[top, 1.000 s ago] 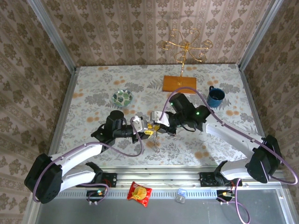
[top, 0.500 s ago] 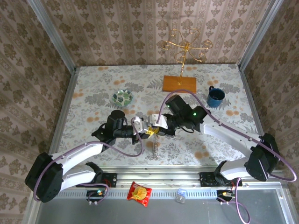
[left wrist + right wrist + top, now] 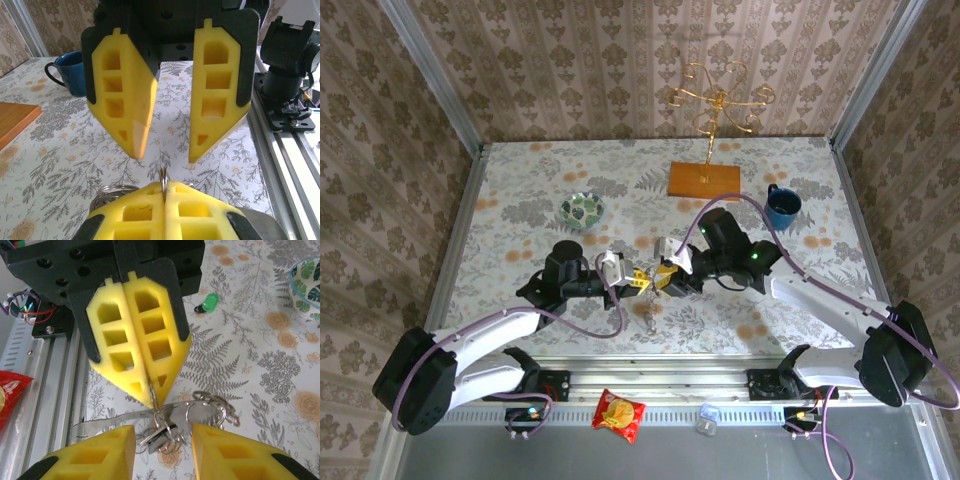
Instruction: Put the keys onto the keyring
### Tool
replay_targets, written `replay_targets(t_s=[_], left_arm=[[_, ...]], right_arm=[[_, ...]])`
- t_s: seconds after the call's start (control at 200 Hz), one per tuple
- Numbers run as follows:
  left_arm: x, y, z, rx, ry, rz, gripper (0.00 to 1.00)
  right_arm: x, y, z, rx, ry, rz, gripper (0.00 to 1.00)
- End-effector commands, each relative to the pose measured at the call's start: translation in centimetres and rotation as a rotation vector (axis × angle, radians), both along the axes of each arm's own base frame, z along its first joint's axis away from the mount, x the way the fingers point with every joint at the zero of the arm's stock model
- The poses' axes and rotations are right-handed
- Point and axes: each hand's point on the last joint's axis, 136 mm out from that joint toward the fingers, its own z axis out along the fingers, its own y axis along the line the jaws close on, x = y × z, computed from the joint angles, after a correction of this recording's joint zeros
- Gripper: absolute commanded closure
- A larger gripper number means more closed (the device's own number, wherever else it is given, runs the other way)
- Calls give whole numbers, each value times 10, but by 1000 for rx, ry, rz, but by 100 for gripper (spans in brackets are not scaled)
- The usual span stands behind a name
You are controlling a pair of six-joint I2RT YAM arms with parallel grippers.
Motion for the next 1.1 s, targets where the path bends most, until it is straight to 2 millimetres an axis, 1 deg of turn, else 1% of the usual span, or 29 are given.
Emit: replay_targets(t_s=[0.0, 0.13, 0.265, 0.34, 0.415, 0.45, 0.46, 0.49, 0.53, 0.545, 0.595, 0.74, 0.945, 1.02, 1.095], left_arm=[[-2, -1, 14, -65, -24, -19, 100], [-1, -2, 15, -83, -19, -14, 100], [0, -2, 16, -104, -12, -10, 100], [1, -2, 15, -104, -8, -8, 100], [1, -2, 15, -103, -8, -5, 100], [2, -2, 15, -102, -7, 6, 100], [3, -1, 15, -101, -8, 11, 99], [4, -1, 15, -99, -7, 19, 93], [6, 0, 15, -93, -9, 32, 80], [7, 1, 14, -90, -10, 39, 76], [8, 2, 12, -70, -15, 50, 73], [8, 4, 7, 2, -21, 42, 73], [8, 2, 9, 26, -19, 23, 74], [8, 0, 11, 22, -23, 17, 76], [8, 0, 12, 19, -23, 11, 81]], right_arm=[[-2, 7, -1, 31, 23, 26, 64], [-1, 11, -1, 52, 25, 33, 66], [1, 14, 0, 70, 17, 35, 73], [2, 16, 3, 81, 8, 38, 82], [2, 16, 4, 79, 3, 43, 100], [2, 15, 4, 71, 3, 46, 100], [2, 14, 4, 68, 4, 46, 100], [1, 13, 3, 58, 1, 49, 100], [1, 12, 4, 43, -5, 51, 100], [0, 11, 3, 36, -7, 53, 100], [1, 8, 4, 10, -20, 53, 100], [0, 3, 9, -54, -38, 73, 100], [-2, 10, 15, -114, -84, 118, 100], [-7, 9, 10, -166, -78, 134, 100], [-8, 10, 7, -195, -82, 146, 100]])
